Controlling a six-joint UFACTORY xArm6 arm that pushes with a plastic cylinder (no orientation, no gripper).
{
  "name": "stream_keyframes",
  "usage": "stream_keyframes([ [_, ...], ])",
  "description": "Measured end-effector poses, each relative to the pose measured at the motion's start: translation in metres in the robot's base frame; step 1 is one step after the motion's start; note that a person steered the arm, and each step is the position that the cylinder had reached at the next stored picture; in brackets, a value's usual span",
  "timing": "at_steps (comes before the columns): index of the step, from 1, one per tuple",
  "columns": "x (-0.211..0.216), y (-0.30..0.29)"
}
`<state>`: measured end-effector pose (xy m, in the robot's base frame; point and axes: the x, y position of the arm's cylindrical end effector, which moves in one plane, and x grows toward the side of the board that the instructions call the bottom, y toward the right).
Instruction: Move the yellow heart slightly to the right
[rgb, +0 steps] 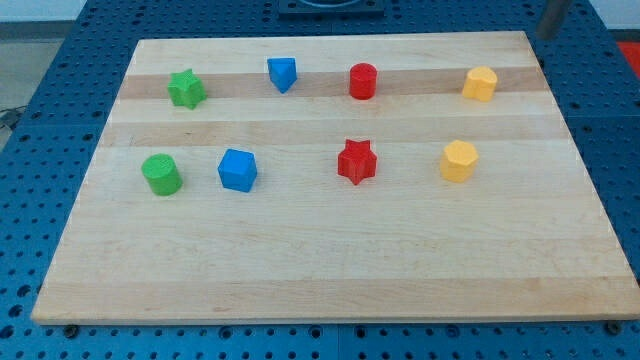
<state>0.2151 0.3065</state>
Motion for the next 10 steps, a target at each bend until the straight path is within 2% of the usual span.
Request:
stream_keyframes([
  [1,0.010,-0.010],
  [3,0.002,-0.055],
  [4,0.001,-0.056],
  [5,-0.018,-0.092],
  [9,-0.024,-0.112],
  [10,-0.022,-0.144],
])
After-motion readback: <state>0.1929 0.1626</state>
